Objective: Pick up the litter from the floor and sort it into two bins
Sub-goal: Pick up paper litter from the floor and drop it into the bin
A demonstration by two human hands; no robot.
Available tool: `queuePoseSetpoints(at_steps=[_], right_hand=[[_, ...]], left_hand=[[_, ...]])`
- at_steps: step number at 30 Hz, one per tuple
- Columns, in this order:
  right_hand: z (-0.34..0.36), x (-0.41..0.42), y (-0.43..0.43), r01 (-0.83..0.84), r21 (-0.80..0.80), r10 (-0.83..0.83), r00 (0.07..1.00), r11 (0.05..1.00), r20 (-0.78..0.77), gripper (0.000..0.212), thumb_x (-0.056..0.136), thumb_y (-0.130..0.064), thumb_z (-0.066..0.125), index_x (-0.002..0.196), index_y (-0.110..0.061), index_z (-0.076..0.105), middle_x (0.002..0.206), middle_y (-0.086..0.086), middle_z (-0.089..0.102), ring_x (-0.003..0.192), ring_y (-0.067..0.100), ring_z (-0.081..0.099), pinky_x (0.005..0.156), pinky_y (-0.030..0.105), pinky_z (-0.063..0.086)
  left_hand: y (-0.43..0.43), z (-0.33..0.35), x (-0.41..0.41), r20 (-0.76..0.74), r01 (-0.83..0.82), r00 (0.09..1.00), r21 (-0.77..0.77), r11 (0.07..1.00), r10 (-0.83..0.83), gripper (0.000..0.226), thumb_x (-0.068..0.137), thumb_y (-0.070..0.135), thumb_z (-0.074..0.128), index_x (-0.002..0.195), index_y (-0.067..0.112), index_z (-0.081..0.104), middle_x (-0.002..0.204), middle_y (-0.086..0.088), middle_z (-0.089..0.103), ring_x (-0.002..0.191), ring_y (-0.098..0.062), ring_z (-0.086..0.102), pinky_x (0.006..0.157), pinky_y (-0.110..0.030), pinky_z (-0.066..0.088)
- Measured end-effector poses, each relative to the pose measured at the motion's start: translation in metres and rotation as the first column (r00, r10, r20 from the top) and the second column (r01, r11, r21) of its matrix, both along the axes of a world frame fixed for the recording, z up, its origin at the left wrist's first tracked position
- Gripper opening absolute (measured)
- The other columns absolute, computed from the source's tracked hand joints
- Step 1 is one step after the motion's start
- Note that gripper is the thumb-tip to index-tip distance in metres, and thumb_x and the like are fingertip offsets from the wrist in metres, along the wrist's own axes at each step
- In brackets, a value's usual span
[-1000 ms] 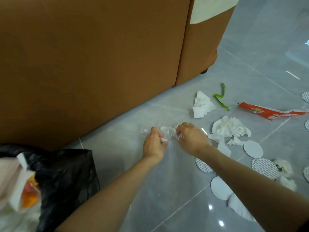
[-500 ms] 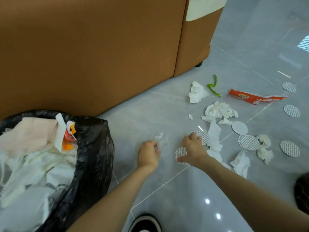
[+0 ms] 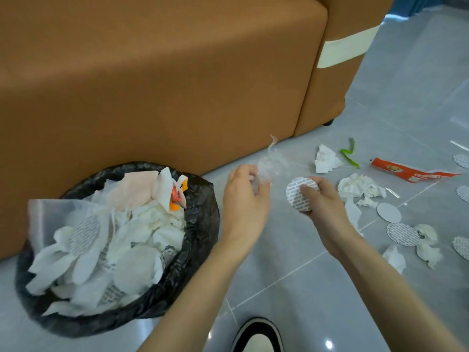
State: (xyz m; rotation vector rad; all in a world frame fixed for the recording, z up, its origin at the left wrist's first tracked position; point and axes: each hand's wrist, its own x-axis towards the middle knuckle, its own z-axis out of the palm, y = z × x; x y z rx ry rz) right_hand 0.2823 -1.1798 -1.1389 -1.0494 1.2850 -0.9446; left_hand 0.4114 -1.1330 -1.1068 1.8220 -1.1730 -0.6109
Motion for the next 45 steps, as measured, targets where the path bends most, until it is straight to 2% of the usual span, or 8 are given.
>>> queuePoseSetpoints(at_steps=[5, 13, 22, 26, 31, 35, 40, 45], right_hand=[[0.063, 0.064, 0.016, -0.269, -0.164, 0.281, 0.959, 0.949, 0.049, 0.011, 0.093, -0.010, 0.055, 0.097, -0.021, 0.054, 0.092, 0.004, 0.065, 0.073, 0.009, 0.061, 0.063, 0.020, 0.048], [0.069, 0.164, 0.052, -0.633, -0.345, 0.552, 0.773, 0.693, -0.311, 0.008, 0.093, -0.019, 0.057, 0.095, -0.019, 0.049, 0.066, -0.005, 0.058, 0.054, 0.014, 0.049, 0.053, 0.031, 0.039], [0.058, 0.195, 0.075, -0.754, -0.433, 0.343, 0.627, 0.494, -0.700, 0.014, 0.084, -0.018, 0.068, 0.088, -0.025, 0.056, 0.077, -0.017, 0.038, 0.064, 0.007, 0.046, 0.058, 0.017, 0.036], [0.038, 0.205, 0.075, -0.907, -0.253, 0.331, 0.366, 0.338, -0.870, 0.017, 0.082, 0.000, 0.057, 0.084, -0.010, 0.071, 0.084, 0.005, 0.068, 0.076, 0.020, 0.061, 0.105, 0.038, 0.039], [0.026, 0.211, 0.071, -0.983, -0.027, 0.324, 0.087, 0.184, -0.942, 0.029, 0.080, 0.009, 0.044, 0.089, -0.008, 0.066, 0.068, 0.009, 0.053, 0.074, 0.031, 0.054, 0.088, 0.044, 0.048], [0.029, 0.216, 0.067, -0.973, 0.216, 0.413, -0.165, 0.080, -0.896, 0.037, 0.088, 0.006, 0.040, 0.117, -0.008, 0.059, 0.096, 0.013, 0.058, 0.078, 0.027, 0.048, 0.053, 0.030, 0.035], [0.027, 0.225, 0.068, -0.886, 0.463, 0.400, -0.422, 0.008, -0.814, 0.050, 0.090, 0.007, 0.039, 0.136, -0.013, 0.044, 0.125, 0.014, 0.054, 0.104, 0.030, 0.054, 0.064, 0.033, 0.042], [0.027, 0.230, 0.068, -0.846, 0.533, 0.383, -0.493, 0.000, -0.781, 0.055, 0.091, 0.006, 0.040, 0.142, -0.013, 0.036, 0.137, 0.014, 0.048, 0.113, 0.030, 0.052, 0.071, 0.033, 0.041]], left_hand=[[0.039, 0.052, 0.055, 0.111, -0.096, 0.987, -0.167, 0.981, 0.115, 0.006, 0.091, 0.023, 0.058, 0.090, 0.024, 0.052, 0.092, 0.012, 0.052, 0.081, 0.003, 0.051, 0.068, -0.008, 0.041], [0.109, 0.070, 0.151, 0.476, -0.260, 0.831, -0.123, 0.958, 0.287, 0.021, 0.091, 0.004, 0.053, 0.103, 0.020, 0.049, 0.105, 0.009, 0.051, 0.076, 0.003, 0.045, 0.066, -0.011, 0.040], [0.128, 0.027, 0.196, 0.677, -0.291, 0.731, 0.194, 0.937, 0.087, 0.047, 0.079, -0.013, 0.049, 0.106, 0.019, 0.070, 0.103, -0.001, 0.068, 0.082, -0.018, 0.062, 0.068, -0.025, 0.047], [0.128, -0.005, 0.205, 0.598, -0.211, 0.799, 0.375, 0.903, -0.062, 0.037, 0.080, -0.008, 0.052, 0.096, 0.018, 0.073, 0.094, -0.003, 0.071, 0.076, -0.018, 0.062, 0.063, -0.025, 0.045], [0.118, -0.020, 0.221, 0.526, -0.108, 0.821, 0.525, 0.844, -0.222, 0.029, 0.089, 0.002, 0.053, 0.107, 0.019, 0.068, 0.102, -0.005, 0.066, 0.092, -0.023, 0.060, 0.071, -0.028, 0.045], [0.118, -0.029, 0.222, 0.452, -0.056, 0.823, 0.667, 0.743, -0.344, 0.013, 0.086, 0.010, 0.053, 0.090, 0.013, 0.065, 0.097, -0.006, 0.063, 0.092, -0.023, 0.056, 0.076, -0.036, 0.049], [0.117, -0.038, 0.216, 0.416, -0.048, 0.801, 0.761, 0.647, -0.431, 0.013, 0.090, 0.024, 0.046, 0.084, 0.015, 0.055, 0.104, -0.010, 0.059, 0.095, -0.026, 0.056, 0.083, -0.041, 0.050], [0.117, -0.037, 0.214, 0.378, -0.062, 0.804, 0.822, 0.566, -0.459, 0.009, 0.092, 0.023, 0.044, 0.090, 0.017, 0.050, 0.116, -0.013, 0.053, 0.107, -0.029, 0.048, 0.091, -0.042, 0.045]])
